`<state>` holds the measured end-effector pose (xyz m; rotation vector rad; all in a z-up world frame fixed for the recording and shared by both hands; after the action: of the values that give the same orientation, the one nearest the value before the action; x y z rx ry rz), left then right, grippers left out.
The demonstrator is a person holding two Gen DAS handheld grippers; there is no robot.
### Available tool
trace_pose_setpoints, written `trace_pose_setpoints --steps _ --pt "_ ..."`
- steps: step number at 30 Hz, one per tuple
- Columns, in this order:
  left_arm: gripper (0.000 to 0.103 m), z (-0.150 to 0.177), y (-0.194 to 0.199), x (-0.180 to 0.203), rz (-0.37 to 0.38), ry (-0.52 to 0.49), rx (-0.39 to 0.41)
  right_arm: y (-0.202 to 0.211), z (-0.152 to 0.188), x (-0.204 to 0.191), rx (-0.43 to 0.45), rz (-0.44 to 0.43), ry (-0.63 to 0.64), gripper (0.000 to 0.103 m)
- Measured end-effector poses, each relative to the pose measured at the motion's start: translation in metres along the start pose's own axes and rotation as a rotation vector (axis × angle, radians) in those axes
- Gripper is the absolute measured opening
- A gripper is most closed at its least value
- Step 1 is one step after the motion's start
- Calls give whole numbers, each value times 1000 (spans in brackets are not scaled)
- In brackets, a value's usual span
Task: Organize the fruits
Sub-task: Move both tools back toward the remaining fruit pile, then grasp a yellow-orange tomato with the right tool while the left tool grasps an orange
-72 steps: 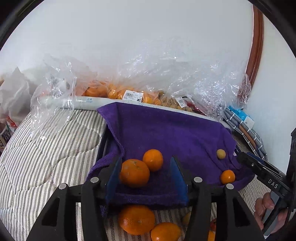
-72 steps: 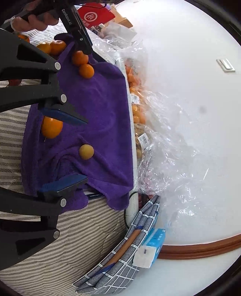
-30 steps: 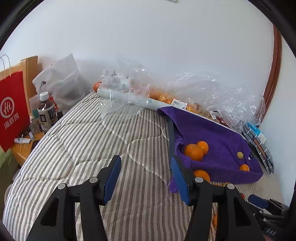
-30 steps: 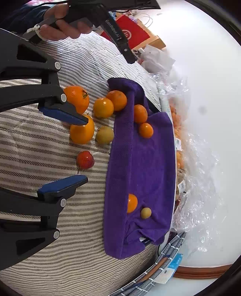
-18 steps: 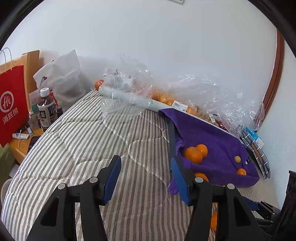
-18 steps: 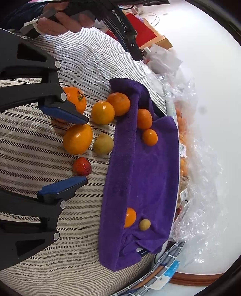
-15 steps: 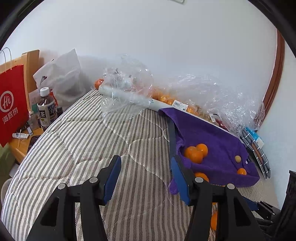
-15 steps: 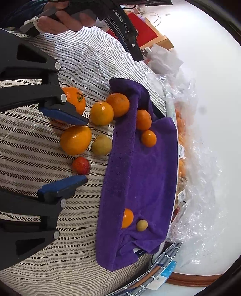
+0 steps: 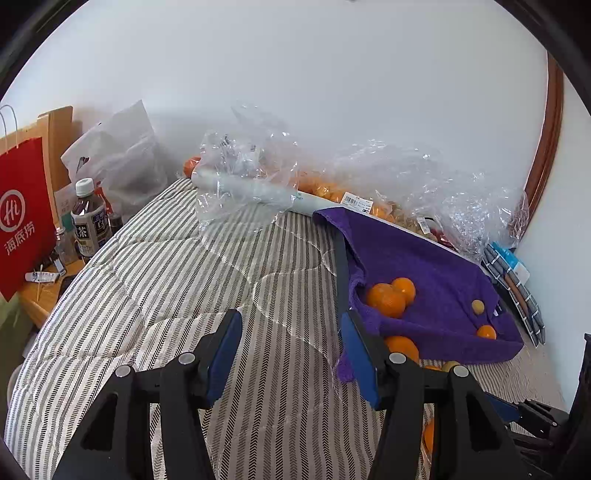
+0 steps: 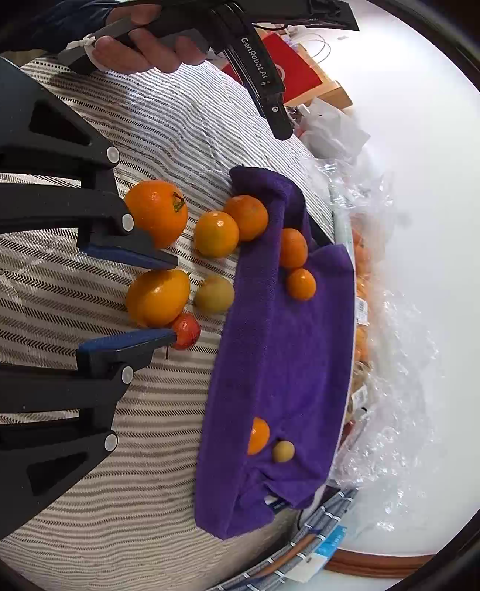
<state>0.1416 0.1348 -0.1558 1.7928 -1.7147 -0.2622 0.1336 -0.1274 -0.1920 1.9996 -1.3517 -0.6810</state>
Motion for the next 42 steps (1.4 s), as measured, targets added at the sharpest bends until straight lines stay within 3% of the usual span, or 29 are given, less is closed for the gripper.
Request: trace_pose_setpoints --steps 6,13,16,21,25,34,39,42 --pt "54 3 -3 7 38 -28 -24 -11 1 -3 -34 24 9 33" --pt "53 14 -5 32 206 -93 -98 12 9 17 41 46 -8 33" --pt "53 18 -6 45 303 -78 -150 21 16 36 57 80 -21 33" --pt "51 19 -20 57 367 0 -226 27 19 66 66 129 -47 33" --pt "51 15 -26 67 341 -3 -220 28 19 81 71 112 -88 33" --pt "49 17 -59 67 193 -17 -266 29 19 94 79 82 -126 33" --pt "49 21 -63 67 196 -22 -263 25 19 103 68 61 -160 33" --pt "38 23 -61 71 220 -44 -257 23 19 102 59 62 -157 33"
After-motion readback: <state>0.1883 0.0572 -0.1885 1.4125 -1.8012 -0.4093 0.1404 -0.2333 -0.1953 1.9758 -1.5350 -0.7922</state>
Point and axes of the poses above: each gripper's, at about its wrist camera, not at the fingertips, and y roughly against the way its jaws point, x to its right, z to its underside, the point moved 2 cm from there along -y, roughly the way its jaws point, and after that the axes turned 3 degrees about z, right-handed, at the moved point
